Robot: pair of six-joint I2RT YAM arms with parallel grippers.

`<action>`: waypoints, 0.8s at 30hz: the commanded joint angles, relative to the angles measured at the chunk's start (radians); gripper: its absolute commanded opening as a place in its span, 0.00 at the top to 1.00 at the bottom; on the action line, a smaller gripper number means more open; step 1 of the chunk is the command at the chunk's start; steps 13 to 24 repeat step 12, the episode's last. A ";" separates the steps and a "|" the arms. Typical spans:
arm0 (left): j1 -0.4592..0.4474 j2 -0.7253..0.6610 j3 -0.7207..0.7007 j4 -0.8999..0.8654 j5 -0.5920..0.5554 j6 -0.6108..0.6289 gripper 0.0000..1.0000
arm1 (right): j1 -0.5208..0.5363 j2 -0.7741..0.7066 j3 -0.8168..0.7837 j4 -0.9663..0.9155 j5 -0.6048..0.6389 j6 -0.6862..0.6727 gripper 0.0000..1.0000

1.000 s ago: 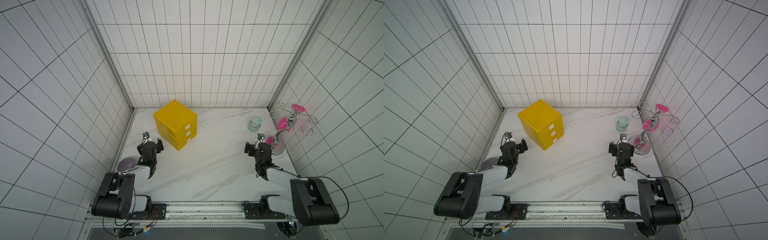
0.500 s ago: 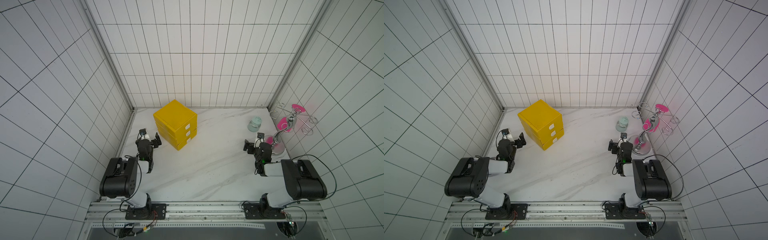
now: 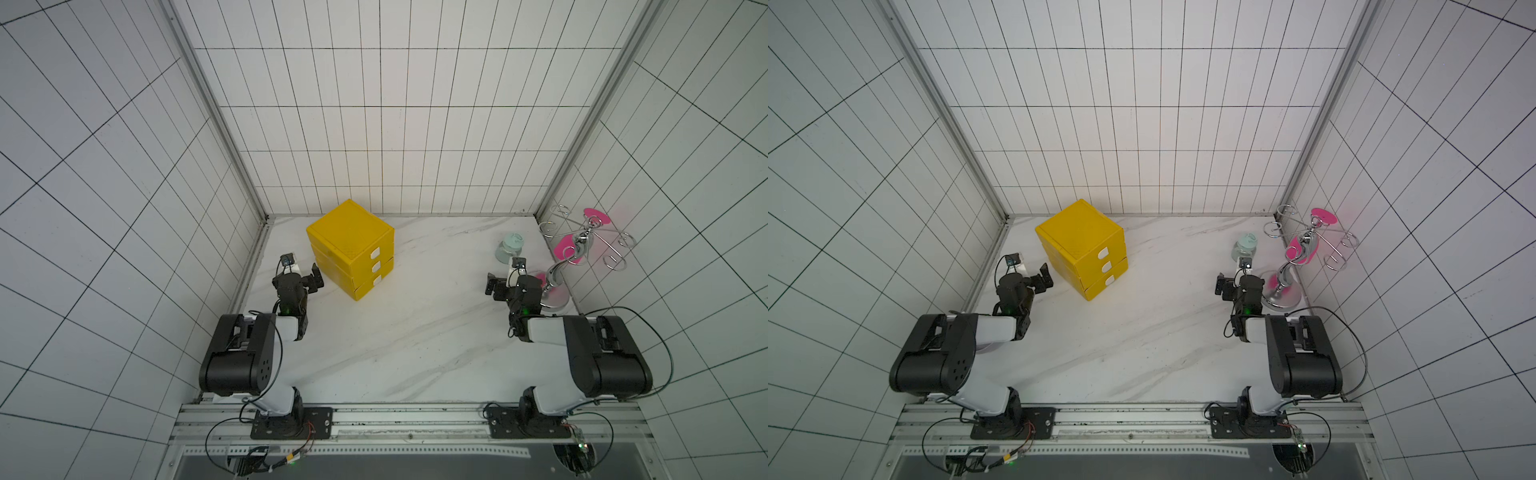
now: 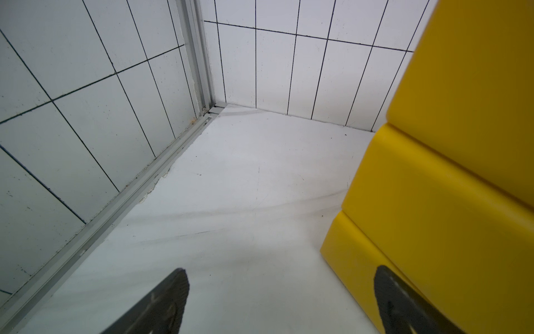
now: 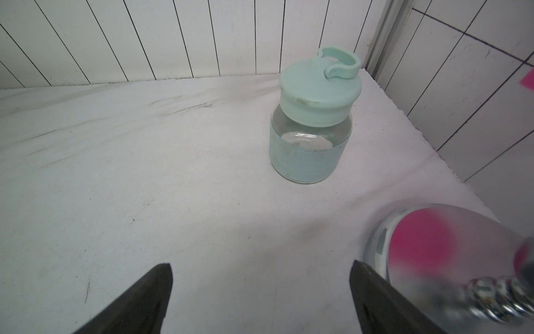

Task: Sort the rolls of trash bags by color and place them into the drawer
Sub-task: Reset both arms

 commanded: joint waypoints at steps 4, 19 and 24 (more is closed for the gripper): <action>-0.004 -0.001 0.009 -0.008 -0.012 0.005 0.01 | 0.003 0.000 0.011 -0.011 -0.006 -0.013 0.01; -0.006 0.005 0.014 -0.012 -0.018 0.008 0.01 | -0.018 -0.002 0.017 -0.029 -0.052 -0.003 0.01; -0.006 0.005 0.014 -0.012 -0.018 0.008 0.01 | -0.018 -0.002 0.017 -0.029 -0.052 -0.003 0.01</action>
